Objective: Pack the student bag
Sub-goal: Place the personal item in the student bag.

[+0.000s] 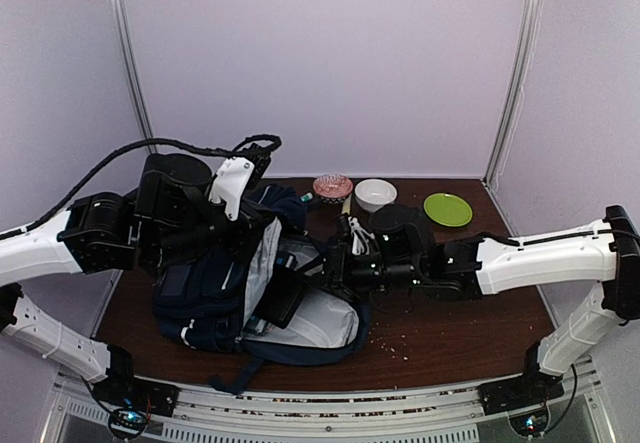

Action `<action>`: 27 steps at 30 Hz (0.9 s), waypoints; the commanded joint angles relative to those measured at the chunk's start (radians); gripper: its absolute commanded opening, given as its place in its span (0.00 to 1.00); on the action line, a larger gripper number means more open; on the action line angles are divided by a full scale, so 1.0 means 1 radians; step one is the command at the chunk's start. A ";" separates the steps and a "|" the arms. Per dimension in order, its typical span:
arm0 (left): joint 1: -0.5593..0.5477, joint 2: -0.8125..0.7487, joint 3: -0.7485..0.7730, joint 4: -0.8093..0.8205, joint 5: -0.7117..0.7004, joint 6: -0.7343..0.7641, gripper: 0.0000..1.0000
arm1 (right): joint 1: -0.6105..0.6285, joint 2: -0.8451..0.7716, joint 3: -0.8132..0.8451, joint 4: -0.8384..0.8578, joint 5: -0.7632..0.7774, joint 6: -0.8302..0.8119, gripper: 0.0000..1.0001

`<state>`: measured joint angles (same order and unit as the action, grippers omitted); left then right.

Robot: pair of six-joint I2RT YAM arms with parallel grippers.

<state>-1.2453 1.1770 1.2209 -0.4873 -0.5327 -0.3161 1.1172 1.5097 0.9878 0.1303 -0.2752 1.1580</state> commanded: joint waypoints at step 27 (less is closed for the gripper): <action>-0.025 -0.073 -0.008 0.197 0.129 -0.128 0.00 | 0.013 0.537 0.498 0.111 -0.182 0.054 0.22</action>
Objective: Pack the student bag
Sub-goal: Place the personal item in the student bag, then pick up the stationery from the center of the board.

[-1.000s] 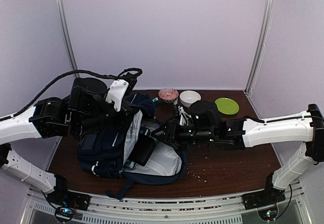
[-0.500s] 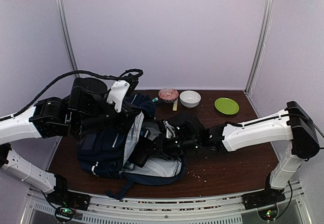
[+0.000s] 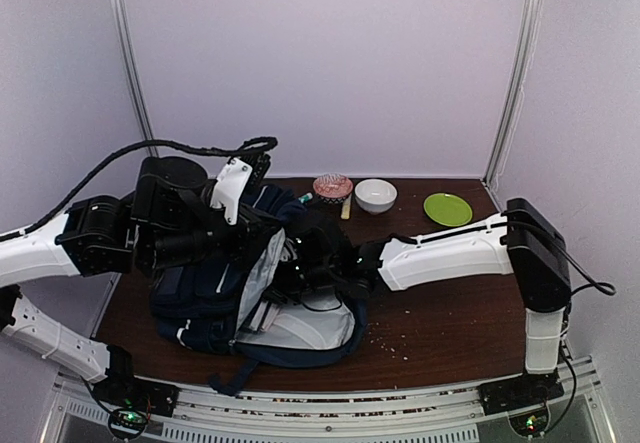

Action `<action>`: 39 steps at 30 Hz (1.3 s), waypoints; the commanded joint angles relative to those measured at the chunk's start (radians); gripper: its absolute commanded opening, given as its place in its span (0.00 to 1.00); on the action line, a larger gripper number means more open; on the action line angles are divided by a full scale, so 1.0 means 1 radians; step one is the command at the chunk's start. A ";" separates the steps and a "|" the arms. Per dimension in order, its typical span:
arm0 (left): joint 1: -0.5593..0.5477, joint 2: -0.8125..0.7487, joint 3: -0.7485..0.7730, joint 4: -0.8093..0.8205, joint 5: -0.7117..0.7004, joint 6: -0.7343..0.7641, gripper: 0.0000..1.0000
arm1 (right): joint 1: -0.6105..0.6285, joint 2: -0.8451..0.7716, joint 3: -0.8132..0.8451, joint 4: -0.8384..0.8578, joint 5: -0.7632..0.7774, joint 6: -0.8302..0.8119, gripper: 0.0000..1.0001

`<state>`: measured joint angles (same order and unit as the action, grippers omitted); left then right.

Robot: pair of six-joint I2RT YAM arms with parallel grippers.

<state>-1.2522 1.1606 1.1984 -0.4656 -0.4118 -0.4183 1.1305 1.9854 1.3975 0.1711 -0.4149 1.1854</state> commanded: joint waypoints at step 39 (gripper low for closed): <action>0.013 -0.241 -0.224 -0.776 -0.189 -0.488 0.05 | -0.333 -0.245 -0.107 -0.291 0.569 -0.482 0.69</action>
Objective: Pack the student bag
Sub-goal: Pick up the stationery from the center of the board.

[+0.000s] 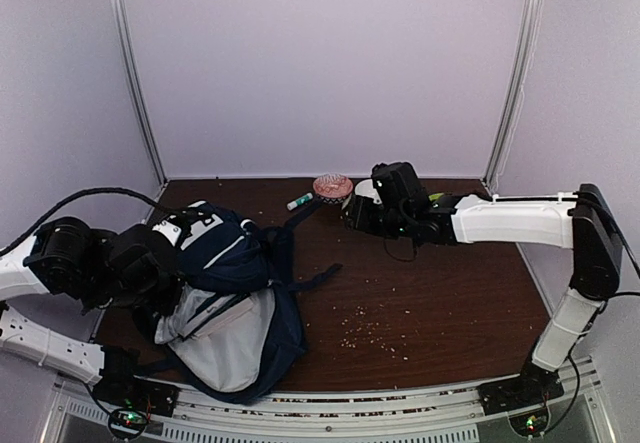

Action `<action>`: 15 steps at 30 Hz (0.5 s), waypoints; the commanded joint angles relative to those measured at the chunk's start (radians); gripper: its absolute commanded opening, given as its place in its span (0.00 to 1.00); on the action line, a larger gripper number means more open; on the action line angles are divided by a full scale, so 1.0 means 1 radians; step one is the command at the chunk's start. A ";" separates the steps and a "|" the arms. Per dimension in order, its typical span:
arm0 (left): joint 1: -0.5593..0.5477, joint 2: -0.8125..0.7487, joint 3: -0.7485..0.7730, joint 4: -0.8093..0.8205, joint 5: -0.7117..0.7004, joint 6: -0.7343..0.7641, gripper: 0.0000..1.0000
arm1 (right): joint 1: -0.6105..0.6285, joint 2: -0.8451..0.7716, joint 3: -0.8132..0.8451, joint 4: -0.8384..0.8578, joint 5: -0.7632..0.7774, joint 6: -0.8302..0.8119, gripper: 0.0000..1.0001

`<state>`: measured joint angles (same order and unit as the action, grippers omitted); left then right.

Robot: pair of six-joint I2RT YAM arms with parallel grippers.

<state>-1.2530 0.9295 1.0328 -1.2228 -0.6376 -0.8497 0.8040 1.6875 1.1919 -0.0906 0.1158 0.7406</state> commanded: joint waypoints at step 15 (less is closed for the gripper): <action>0.015 -0.074 0.306 0.217 0.080 0.440 0.98 | -0.011 -0.214 -0.119 0.012 -0.055 -0.032 0.71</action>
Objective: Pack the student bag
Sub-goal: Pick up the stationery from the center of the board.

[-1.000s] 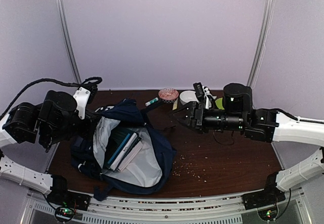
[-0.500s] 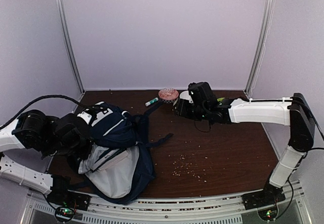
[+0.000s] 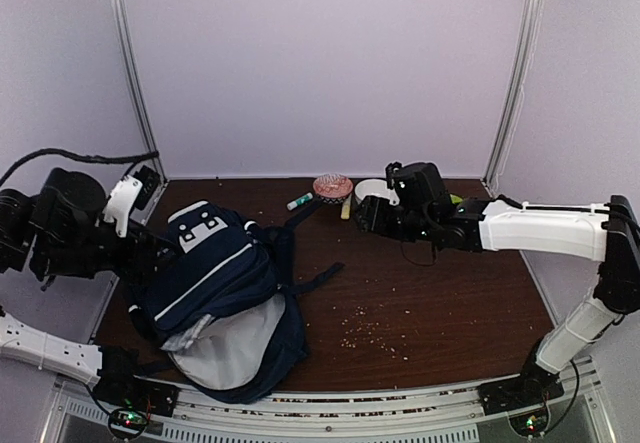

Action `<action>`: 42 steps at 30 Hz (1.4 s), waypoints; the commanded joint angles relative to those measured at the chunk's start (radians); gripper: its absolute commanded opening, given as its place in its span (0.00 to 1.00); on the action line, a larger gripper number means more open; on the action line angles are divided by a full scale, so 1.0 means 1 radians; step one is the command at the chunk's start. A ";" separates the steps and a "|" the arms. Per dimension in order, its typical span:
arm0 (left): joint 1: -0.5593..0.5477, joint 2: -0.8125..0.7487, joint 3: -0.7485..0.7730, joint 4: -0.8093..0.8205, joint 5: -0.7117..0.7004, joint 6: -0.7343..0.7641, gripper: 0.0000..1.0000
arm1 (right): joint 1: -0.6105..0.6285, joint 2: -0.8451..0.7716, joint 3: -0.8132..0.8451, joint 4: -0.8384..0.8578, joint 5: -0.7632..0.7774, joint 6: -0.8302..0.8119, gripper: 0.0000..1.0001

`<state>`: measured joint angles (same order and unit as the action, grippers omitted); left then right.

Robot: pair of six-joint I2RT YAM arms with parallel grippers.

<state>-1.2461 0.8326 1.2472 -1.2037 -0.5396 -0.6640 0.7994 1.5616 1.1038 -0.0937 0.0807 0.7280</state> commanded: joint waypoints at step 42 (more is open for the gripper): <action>0.828 1.790 1.189 0.828 0.709 0.290 0.98 | -0.009 -0.328 -0.291 0.037 -0.145 -0.009 0.71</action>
<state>-0.4206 2.5332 2.4073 -0.4683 0.1421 -0.3336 0.7944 1.2289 0.8192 -0.0757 -0.0410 0.7025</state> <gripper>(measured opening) 0.978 0.709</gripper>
